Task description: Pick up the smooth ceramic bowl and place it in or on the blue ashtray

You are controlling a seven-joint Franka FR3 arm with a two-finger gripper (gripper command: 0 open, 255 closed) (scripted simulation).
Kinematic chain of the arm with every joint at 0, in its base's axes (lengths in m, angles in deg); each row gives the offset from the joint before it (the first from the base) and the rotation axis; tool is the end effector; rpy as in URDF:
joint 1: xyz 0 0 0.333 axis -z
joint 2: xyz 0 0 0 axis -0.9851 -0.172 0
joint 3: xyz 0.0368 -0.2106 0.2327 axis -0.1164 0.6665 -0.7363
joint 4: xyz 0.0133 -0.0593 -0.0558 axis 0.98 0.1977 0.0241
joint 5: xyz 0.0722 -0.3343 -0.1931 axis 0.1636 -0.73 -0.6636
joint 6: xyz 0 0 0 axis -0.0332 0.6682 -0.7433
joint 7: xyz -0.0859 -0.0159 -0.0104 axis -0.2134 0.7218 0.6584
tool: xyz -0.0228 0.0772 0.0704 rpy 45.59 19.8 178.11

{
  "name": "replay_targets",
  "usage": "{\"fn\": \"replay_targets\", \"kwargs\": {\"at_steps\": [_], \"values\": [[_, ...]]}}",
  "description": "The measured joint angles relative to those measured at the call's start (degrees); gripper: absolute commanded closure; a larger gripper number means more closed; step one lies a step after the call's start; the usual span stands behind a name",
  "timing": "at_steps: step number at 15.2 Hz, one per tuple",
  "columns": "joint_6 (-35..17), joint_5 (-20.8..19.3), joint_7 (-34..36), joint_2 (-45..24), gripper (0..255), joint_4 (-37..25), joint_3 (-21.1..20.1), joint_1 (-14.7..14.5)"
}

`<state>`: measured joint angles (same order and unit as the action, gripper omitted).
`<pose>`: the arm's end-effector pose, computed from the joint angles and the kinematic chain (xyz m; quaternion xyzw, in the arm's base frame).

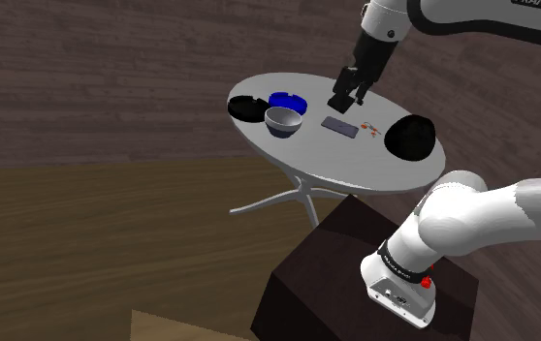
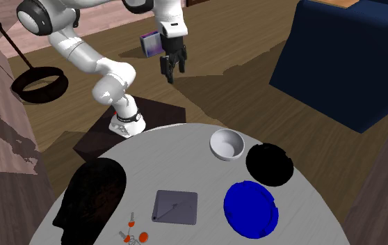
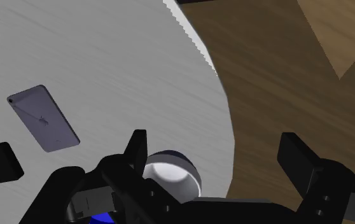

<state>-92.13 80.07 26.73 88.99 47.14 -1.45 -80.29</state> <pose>0.3089 0.0166 0.5966 0.9953 -0.0531 0.0521 0.0628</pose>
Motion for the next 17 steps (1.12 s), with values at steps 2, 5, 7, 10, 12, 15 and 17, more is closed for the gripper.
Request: {"fn": "replay_targets", "kwargs": {"at_steps": [2,5,7,10,12,15,17], "values": [[-0.88,0.00,0.17,-1.09,0,-0.20,-0.02,0.08],[-5.26,-0.19,0.65,-5.49,0,-0.31,0.24,0.54],[-8.51,-0.33,1.07,-9.28,0,-0.92,0.38,0.89],[-13.68,-0.60,1.60,-14.98,0,-1.61,0.71,1.45],[-15.99,-0.79,1.73,-18.99,0,-3.45,1.02,1.86],[-19.96,-1.08,1.95,-24.82,0,-5.48,1.49,2.42],[-22.66,-1.19,2.60,-29.51,0,-7.56,1.46,2.61]]}}
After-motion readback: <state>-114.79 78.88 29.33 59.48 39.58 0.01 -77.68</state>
